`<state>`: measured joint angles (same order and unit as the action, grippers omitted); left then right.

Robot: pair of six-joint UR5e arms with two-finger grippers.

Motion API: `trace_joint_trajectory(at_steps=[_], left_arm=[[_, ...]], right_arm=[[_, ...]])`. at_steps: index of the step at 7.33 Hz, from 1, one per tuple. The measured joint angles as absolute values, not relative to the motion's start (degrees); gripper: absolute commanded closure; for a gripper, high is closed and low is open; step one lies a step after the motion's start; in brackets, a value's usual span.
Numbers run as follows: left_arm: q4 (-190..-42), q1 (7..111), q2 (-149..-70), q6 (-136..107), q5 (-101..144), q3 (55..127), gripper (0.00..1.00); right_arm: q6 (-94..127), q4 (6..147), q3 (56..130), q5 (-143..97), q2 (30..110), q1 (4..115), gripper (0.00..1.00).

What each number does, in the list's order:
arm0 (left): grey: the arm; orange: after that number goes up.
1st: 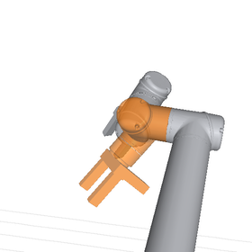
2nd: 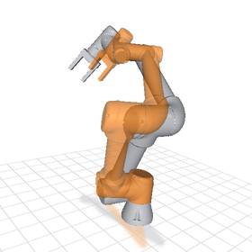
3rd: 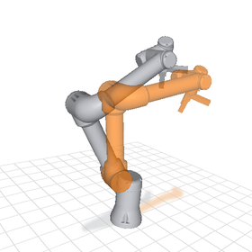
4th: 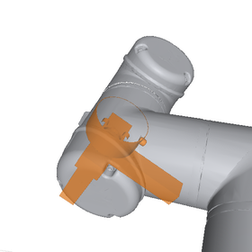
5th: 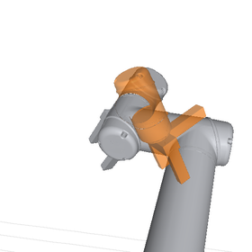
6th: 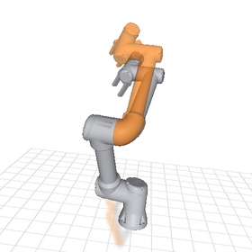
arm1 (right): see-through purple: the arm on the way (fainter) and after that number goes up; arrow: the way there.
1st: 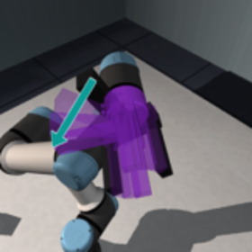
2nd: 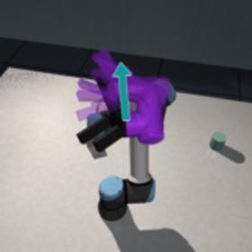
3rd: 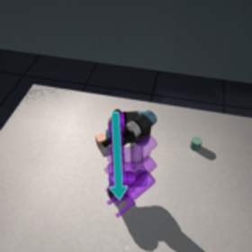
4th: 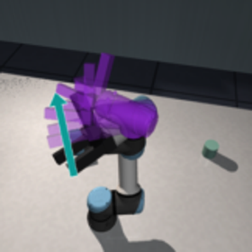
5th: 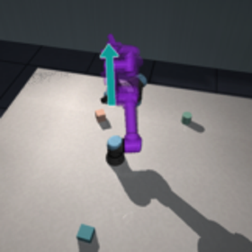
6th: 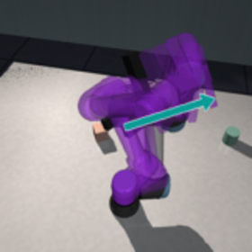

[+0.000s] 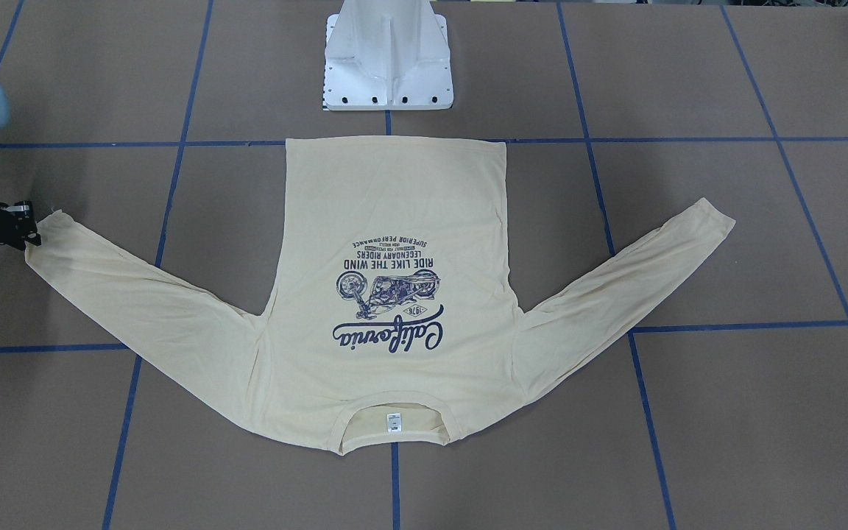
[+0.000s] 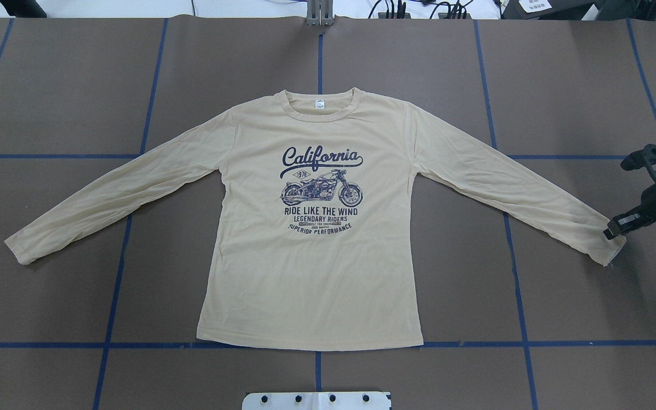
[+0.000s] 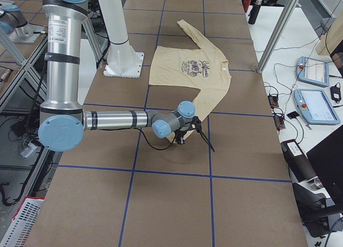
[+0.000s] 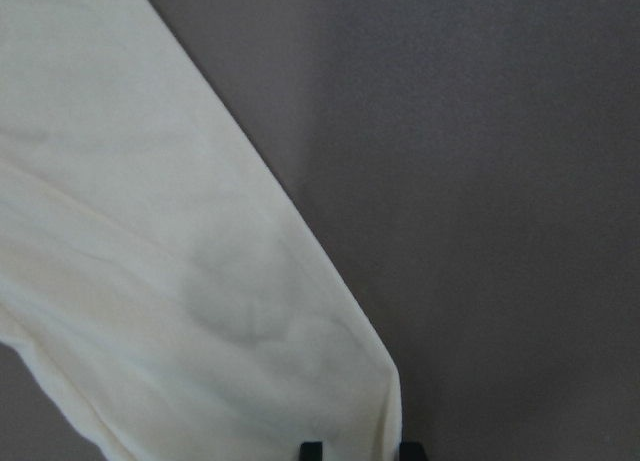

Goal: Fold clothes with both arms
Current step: 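Lower the right gripper onto the sleeve cuff and close on it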

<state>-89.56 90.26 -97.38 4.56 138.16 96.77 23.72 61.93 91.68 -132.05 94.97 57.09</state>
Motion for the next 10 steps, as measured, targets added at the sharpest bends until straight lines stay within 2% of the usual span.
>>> trace_joint_trajectory(at_steps=[3, 4, 5, 8, 9, 10], left_arm=[[-89.6, 90.3, -97.4, 4.5, 138.2, 96.7, 0.00], [-89.6, 90.3, -97.4, 4.5, 138.2, 96.7, 0.00], [-89.6, 90.3, -97.4, 4.5, 138.2, 96.8, 0.00], [-89.6, 90.3, -97.3, 4.3, 138.3, 96.9, 0.00], [-89.6, 90.3, -97.2, 4.3, 138.3, 97.0, 0.00], [-89.6, 90.3, -97.1, 4.2, 138.3, 97.1, 0.00]], right_arm=[[23.7, 62.0, 91.6, -131.6, 95.0, 57.1, 0.53], [23.7, 62.0, 91.6, -131.6, 95.0, 57.1, 0.58], [23.7, 62.0, 91.6, -131.5, 95.1, 57.0, 0.68], [23.7, 62.0, 91.6, -131.0, 95.5, 57.1, 0.70], [23.7, 62.0, 91.6, -130.9, 95.7, 57.2, 0.75], [23.6, 62.1, 91.6, -130.8, 95.9, 57.2, 0.94]])
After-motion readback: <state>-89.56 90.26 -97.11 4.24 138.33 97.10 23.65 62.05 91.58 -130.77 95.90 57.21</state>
